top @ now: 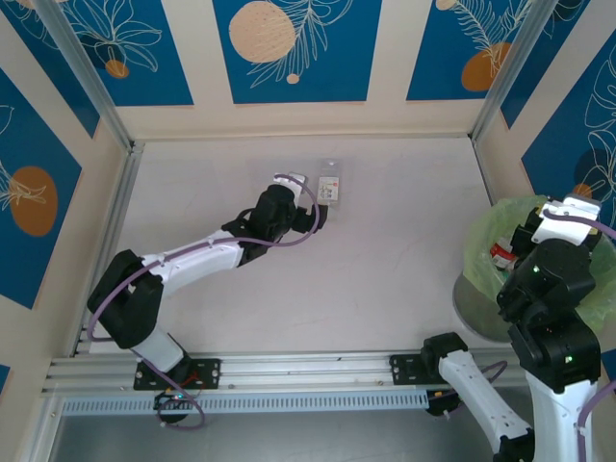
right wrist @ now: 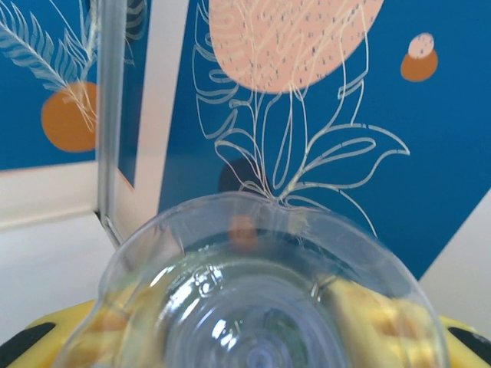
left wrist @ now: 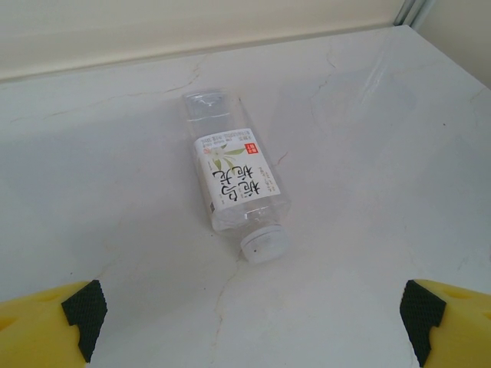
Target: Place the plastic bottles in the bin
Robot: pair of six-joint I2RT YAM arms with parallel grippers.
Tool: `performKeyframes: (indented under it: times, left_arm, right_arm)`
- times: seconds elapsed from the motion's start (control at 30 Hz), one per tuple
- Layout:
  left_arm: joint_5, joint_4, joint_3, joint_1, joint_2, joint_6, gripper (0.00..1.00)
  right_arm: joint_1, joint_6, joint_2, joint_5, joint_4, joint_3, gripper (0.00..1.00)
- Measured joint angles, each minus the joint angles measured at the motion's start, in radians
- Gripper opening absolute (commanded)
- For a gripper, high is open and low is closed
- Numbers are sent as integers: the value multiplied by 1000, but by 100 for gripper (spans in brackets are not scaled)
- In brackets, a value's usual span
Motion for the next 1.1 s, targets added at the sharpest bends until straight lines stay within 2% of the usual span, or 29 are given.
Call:
performKeyframes:
  times: [0.17, 0.33, 0.43, 0.57, 0.7, 0.83, 1.03, 1.1]
  left_arm:
    - [9, 0, 6, 6, 6, 0, 100]
    - [19, 0, 16, 8, 15, 0, 100]
    - [19, -1, 16, 9, 15, 0, 100]
    - [19, -1, 16, 9, 15, -1, 100]
    - [19, -1, 16, 13, 15, 0, 100]
    - [20, -1, 16, 18, 16, -1, 100]
    - [27, -1, 18, 23, 34, -1, 100]
    - [28, -3, 18, 24, 37, -1, 100]
  right_arm:
    - [-2, 117, 38, 26, -113, -27, 32]
    - [-48, 177, 55, -25, -122, -84, 33]
    - [-160, 215, 95, -111, -128, -92, 34]
    - [-422, 288, 163, -327, -129, -116, 34]
    - [-521, 358, 200, -485, -129, -119, 39]
    - [-534, 408, 224, -535, -158, -112, 55]
    - [-535, 433, 229, -538, -174, -112, 82]
    - [-533, 428, 226, -526, -173, -112, 95]
